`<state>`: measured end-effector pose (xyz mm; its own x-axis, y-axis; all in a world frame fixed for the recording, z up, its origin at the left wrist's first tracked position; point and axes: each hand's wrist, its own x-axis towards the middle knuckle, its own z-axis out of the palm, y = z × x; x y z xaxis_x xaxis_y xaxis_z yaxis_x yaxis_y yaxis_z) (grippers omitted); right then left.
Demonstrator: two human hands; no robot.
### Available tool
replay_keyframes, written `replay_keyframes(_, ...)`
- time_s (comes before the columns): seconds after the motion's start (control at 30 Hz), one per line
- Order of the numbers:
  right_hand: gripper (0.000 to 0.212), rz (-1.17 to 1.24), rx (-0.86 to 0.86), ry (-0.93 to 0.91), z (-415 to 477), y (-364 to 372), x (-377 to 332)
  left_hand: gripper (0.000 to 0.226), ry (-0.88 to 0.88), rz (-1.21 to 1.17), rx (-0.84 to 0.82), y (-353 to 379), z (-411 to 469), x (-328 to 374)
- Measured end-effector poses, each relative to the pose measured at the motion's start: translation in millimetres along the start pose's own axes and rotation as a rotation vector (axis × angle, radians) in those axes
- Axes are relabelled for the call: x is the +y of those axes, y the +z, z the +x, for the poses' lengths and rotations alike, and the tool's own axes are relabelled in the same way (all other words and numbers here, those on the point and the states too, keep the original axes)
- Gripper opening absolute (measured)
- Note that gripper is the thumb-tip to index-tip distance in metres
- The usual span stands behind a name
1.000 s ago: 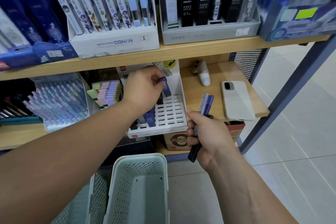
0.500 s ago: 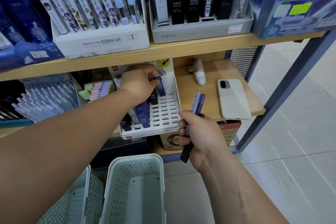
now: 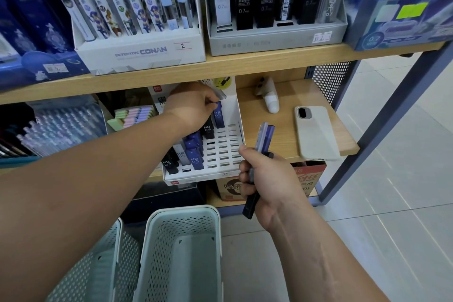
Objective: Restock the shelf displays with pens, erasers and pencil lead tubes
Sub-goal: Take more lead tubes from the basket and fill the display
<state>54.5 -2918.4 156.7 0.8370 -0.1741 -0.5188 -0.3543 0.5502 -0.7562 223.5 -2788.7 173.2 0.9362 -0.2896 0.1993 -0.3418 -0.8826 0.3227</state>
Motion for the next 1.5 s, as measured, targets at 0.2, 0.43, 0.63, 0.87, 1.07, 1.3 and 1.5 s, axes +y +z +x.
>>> replay_keyframes(0.2, 0.008, -0.011, -0.024, 0.003, 0, 0, 0, 0.027, 0.112, 0.200, -0.005, 3, 0, 3)
replay_keyframes(0.43, 0.018, -0.062, -0.108, 0.012, -1, 2, 1, 0.028, 0.178, 0.207, 0.031, -5, -22, 8)
replay_keyframes(0.63, 0.013, -0.214, -0.138, -0.012, -3, 6, 4, 0.013, -0.174, -0.791, -0.136, -13, -80, 47)
replay_keyframes(0.87, 0.025, -0.302, -0.172, -0.034, -10, 11, 8, 0.010, -0.375, -1.053, -0.121, -14, -111, 36)
replay_keyframes(1.07, 0.019, -0.245, -0.138, -0.038, -10, 12, 8, 0.017, -0.468, -1.206, -0.009, -21, -115, 20)
replay_keyframes(1.3, 0.008, -0.179, -0.055, -0.042, -8, 14, 9, 0.015, -0.443, -1.268, 0.082, -26, -116, 16)
replay_keyframes(1.5, 0.007, -0.002, 0.064, -0.080, -3, 5, 0, 0.020, -0.342, -1.074, -0.094, -31, -107, 18)
